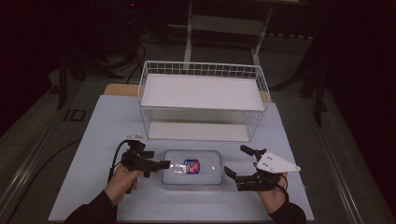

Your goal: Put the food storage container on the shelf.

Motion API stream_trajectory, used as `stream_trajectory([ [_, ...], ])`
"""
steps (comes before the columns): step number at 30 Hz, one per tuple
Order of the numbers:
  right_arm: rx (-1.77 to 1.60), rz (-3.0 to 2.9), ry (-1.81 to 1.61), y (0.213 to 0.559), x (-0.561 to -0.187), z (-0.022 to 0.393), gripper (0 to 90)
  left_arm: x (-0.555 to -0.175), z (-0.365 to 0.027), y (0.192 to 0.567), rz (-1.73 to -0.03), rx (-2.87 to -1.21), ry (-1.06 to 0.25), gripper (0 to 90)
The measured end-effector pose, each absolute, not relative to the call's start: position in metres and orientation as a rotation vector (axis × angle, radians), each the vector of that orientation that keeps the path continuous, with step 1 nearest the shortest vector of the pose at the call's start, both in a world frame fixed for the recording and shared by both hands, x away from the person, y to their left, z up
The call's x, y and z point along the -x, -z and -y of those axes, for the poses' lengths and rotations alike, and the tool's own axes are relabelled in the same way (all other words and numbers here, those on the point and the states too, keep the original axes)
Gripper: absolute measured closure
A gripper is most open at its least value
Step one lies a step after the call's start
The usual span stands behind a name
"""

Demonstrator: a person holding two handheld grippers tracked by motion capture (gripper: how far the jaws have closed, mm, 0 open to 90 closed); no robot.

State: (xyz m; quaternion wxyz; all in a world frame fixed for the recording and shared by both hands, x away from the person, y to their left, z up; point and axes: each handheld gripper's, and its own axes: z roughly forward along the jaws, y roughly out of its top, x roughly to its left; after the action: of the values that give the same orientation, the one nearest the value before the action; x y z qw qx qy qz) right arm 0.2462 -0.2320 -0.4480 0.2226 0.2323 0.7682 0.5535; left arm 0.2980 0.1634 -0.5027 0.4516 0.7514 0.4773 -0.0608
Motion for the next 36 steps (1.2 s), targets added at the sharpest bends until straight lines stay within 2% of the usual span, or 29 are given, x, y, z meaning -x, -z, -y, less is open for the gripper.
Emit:
stream_trajectory([
  [7,-0.649,-2.157,-1.507,0.451,-0.243,0.225,9.9,-0.3,-0.166,0.512,-1.231,-1.824,0.339,0.0],
  [12,-0.662,-2.164,-1.511,0.45,-0.243,0.225,9.9,-0.301,-0.166,0.514,-1.262,-1.809,0.384,6.2],
  [20,-0.673,-2.171,-1.51,0.451,-0.243,0.226,9.9,-0.303,-0.168,0.524,-1.293,-1.791,0.438,24.7],
  [23,-0.682,-2.179,-1.507,0.451,-0.244,0.227,10.0,-0.303,-0.169,0.525,-1.22,-1.788,0.483,36.3],
  [26,-0.7,-2.187,-1.506,0.452,-0.244,0.229,10.0,-0.303,-0.171,0.527,-1.199,-1.788,0.494,38.3],
  [29,-0.733,-2.203,-1.498,0.456,-0.245,0.231,10.2,-0.303,-0.175,0.528,-1.206,-1.756,0.533,44.3],
  [36,-0.853,-2.281,-1.483,0.473,-0.253,0.231,10.4,-0.294,-0.172,0.519,-1.159,-1.774,0.5,51.2],
])
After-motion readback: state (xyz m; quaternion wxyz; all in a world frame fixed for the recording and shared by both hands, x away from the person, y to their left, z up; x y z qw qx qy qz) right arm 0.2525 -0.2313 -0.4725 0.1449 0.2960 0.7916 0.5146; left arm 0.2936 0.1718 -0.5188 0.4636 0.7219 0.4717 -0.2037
